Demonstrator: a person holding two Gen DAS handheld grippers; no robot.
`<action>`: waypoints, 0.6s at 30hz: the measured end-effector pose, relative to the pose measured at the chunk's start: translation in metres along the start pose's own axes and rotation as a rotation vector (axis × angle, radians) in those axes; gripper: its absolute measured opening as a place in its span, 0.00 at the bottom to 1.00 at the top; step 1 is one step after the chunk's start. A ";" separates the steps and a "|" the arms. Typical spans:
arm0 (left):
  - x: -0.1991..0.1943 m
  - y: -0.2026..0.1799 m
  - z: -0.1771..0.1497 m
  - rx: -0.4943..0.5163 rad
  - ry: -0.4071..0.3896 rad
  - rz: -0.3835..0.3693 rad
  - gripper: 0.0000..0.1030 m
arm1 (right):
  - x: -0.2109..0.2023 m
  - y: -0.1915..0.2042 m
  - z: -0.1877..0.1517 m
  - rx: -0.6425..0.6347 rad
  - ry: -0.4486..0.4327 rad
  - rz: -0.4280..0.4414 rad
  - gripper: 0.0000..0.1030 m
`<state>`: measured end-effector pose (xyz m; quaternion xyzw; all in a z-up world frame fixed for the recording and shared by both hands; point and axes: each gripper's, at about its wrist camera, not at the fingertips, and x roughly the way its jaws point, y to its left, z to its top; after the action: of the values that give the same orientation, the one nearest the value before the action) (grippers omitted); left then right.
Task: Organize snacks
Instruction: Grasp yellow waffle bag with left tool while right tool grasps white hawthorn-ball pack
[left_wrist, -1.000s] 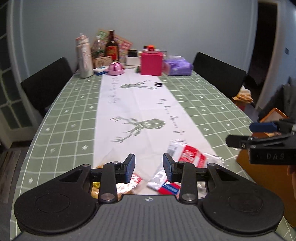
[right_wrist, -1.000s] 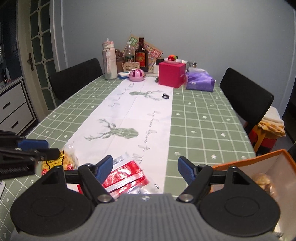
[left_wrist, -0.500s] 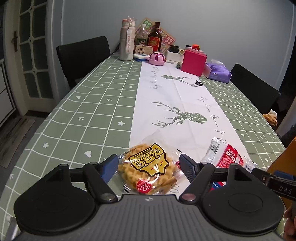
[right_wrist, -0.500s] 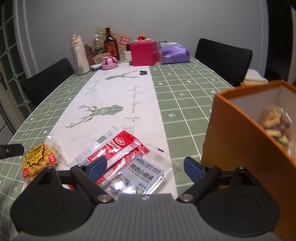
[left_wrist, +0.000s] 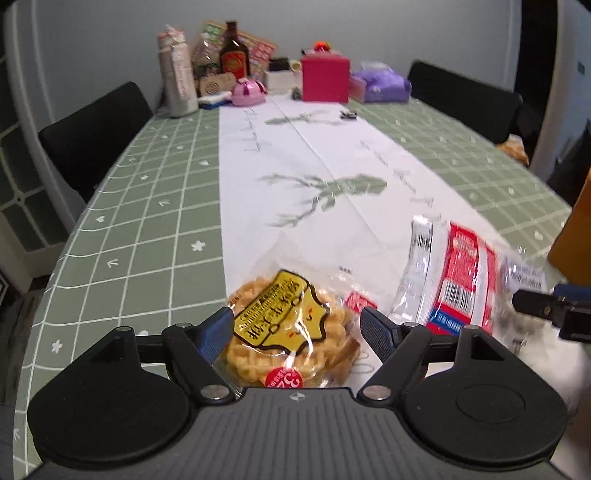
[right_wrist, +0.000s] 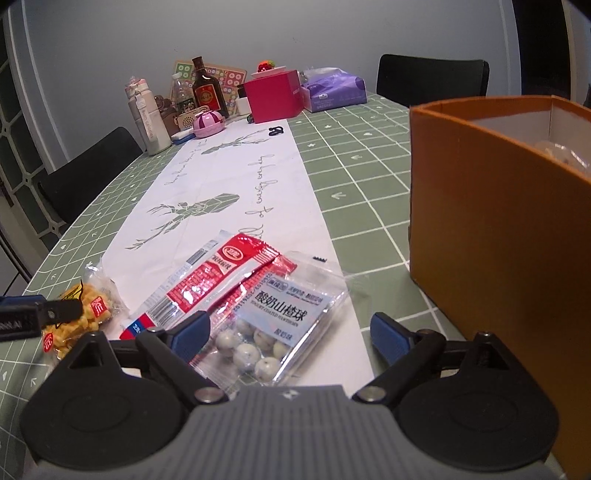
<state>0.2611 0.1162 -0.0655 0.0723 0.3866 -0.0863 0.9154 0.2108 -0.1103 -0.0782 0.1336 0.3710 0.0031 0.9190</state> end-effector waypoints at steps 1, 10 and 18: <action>0.002 -0.003 -0.001 0.024 -0.010 0.011 0.98 | 0.000 0.001 0.000 -0.009 -0.008 0.001 0.89; 0.029 -0.013 -0.002 0.115 0.022 0.064 1.00 | 0.006 0.004 -0.002 -0.047 -0.028 0.007 0.89; 0.028 0.002 -0.005 -0.063 0.047 0.037 1.00 | 0.013 0.008 0.001 -0.090 -0.028 0.008 0.88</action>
<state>0.2766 0.1160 -0.0890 0.0524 0.4090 -0.0555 0.9093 0.2223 -0.1014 -0.0843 0.0938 0.3569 0.0216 0.9292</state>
